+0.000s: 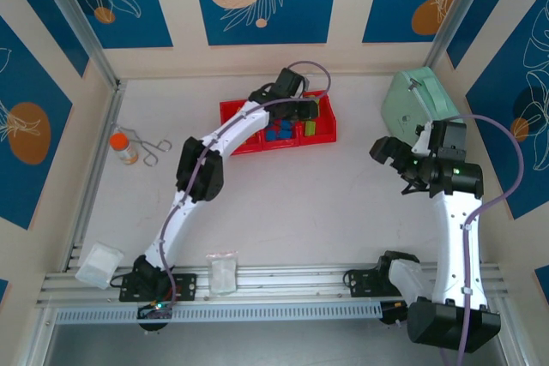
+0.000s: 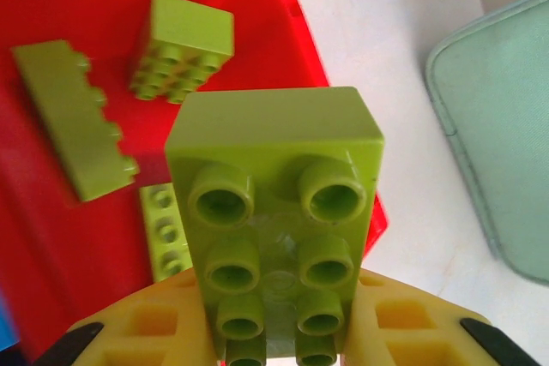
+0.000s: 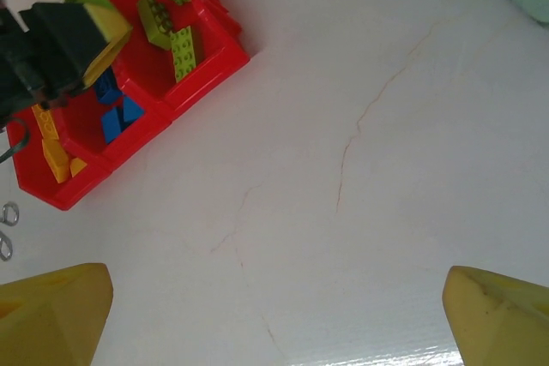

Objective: Sort the legos into containers by color
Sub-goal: Place the lego in the container.

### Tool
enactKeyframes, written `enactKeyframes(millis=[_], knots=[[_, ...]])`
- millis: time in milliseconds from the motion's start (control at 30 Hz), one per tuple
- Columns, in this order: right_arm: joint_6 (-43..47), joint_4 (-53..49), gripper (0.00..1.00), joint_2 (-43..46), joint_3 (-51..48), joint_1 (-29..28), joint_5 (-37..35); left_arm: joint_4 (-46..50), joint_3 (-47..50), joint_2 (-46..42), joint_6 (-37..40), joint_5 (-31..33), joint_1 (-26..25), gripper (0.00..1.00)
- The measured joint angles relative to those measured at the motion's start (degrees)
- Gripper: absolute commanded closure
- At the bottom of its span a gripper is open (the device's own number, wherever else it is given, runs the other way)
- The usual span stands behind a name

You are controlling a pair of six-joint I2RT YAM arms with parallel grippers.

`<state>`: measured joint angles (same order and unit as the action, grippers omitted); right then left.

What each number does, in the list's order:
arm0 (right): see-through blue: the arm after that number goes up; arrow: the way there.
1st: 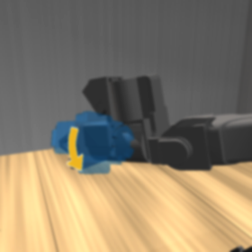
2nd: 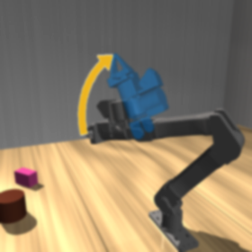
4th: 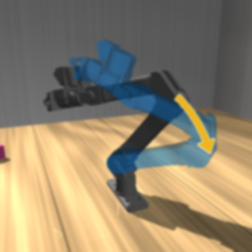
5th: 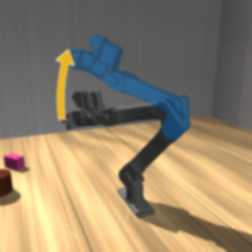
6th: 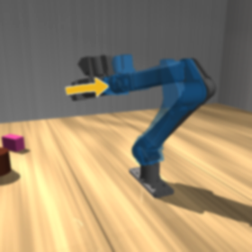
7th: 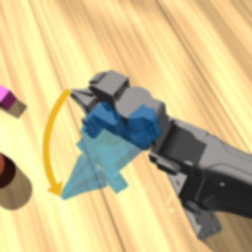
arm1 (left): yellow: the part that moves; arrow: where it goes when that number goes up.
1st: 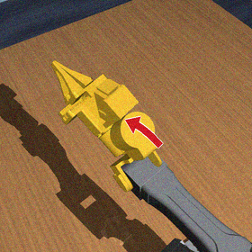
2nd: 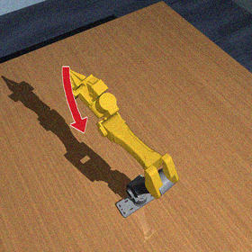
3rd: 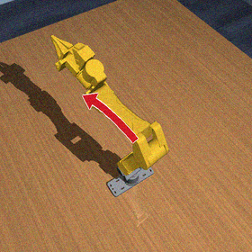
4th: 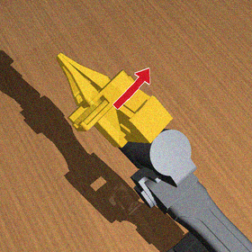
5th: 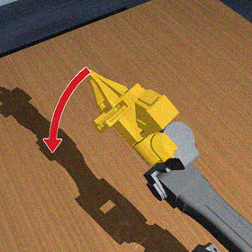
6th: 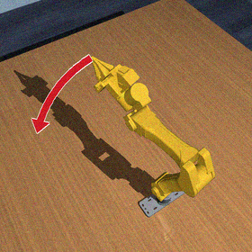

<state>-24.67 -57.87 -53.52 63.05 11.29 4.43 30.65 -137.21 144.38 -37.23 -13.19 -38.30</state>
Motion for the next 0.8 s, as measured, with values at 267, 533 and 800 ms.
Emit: enactKeyframes(millis=[267, 533, 800], knots=[[0.26, -0.52, 0.01, 0.07, -0.48, 0.37, 0.59, -3.61, -2.58, 2.43, -3.93, 0.46, -1.88, 0.62], [0.26, -0.55, 0.01, 0.11, -1.86, 0.63, 1.75, -3.04, -3.17, 2.4, -3.28, 3.45, -1.88, 0.25], [0.24, -0.55, 0.01, 1.42, -2.23, 0.66, 2.62, -0.42, -2.67, -0.13, 1.7, 4.72, -1.68, 0.11]])
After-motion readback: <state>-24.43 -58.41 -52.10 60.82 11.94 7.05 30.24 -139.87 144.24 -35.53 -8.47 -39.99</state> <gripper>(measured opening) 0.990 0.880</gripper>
